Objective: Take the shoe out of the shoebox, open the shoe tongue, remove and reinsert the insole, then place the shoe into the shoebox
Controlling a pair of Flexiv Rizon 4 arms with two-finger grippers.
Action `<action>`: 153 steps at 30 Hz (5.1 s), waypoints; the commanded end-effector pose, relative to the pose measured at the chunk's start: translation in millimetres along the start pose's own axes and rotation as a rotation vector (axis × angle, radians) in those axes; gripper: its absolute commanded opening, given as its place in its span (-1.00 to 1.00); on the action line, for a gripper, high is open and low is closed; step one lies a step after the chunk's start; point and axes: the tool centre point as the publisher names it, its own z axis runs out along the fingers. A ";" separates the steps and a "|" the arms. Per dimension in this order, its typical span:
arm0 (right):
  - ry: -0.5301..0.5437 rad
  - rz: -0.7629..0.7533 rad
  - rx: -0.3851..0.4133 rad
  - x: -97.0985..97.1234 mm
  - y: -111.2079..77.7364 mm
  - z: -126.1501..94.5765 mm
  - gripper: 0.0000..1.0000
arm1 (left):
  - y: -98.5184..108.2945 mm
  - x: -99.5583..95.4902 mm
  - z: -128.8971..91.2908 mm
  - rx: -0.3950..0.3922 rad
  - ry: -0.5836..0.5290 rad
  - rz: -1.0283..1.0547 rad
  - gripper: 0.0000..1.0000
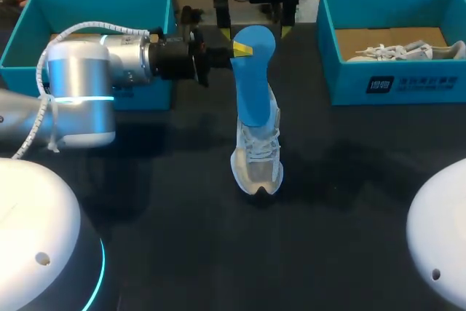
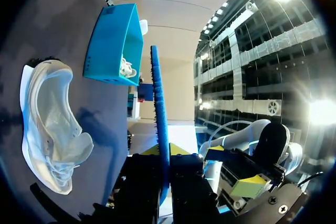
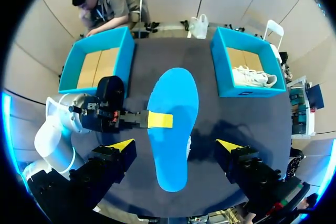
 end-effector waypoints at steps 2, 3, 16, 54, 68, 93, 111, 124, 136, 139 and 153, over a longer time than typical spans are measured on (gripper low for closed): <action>0.002 0.001 0.000 -0.6 0.6 0.6 1.00 | 0.4 0.0 0.1 0.000 -0.002 0.000 -1.00; 0.002 0.001 0.000 -0.6 0.6 0.6 1.00 | 0.4 0.0 0.1 0.000 -0.002 0.000 -1.00; 0.130 -0.027 0.002 -10.5 1.3 -4.3 1.00 | 0.4 0.0 0.1 0.000 -0.002 0.000 -1.00; 0.886 -0.016 0.014 -99.7 -2.7 46.3 1.00 | 0.4 0.0 0.1 0.000 -0.002 0.000 -1.00; 1.178 0.040 -0.030 -108.8 4.6 66.3 1.00 | 0.4 0.0 0.1 0.000 -0.002 0.000 -1.00; 1.393 0.060 -0.039 -115.2 15.9 90.5 1.00 | 0.4 0.0 0.1 0.000 -0.002 0.000 -1.00; 1.380 0.103 -0.041 -122.4 22.7 94.4 1.00 | 0.4 0.0 0.1 0.000 -0.002 0.000 -1.00; 1.380 0.103 -0.041 -122.4 22.7 94.4 1.00 | -5.6 23.6 3.1 -0.042 0.026 0.365 -1.00; 1.380 0.103 -0.041 -122.4 22.7 94.4 1.00 | -23.2 53.0 -4.8 -0.063 0.038 0.918 -1.00; 1.380 0.103 -0.041 -122.4 22.7 94.4 1.00 | -27.9 55.2 -5.6 -0.073 0.040 1.100 -1.00; 1.380 0.103 -0.041 -122.4 22.7 94.4 1.00 | -41.4 57.1 -6.8 -0.134 0.028 1.857 -1.00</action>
